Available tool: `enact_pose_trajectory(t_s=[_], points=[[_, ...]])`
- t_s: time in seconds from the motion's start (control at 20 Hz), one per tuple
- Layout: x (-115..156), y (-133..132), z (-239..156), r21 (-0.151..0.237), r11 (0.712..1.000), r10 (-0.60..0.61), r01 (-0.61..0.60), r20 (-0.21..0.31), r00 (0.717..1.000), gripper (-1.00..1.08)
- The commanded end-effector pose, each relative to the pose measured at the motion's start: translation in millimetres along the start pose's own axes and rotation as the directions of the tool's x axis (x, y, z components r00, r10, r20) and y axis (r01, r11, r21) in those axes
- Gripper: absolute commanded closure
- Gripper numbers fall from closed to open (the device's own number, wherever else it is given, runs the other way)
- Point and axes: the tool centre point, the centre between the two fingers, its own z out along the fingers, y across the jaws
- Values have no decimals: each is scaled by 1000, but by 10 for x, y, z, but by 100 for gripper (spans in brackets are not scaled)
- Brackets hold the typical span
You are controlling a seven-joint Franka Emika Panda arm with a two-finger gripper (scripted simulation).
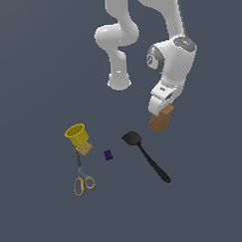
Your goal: Pick up a designated object from a clutter of objects.
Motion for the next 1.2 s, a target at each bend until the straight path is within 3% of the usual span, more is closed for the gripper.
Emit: enact_pose_trajectory(t_s=[0.0,0.2,0.25,1.15], points=[[1,-1,75,0,1000,-1,1,-1,1000,-92],[3,-2,117,0,1000,-1,1,-1,1000,-92],[3,-2,117,0,1000,-1,1,-1,1000,108],[-63,114,-25,-1,1000,-1,1,-2,1000,108]])
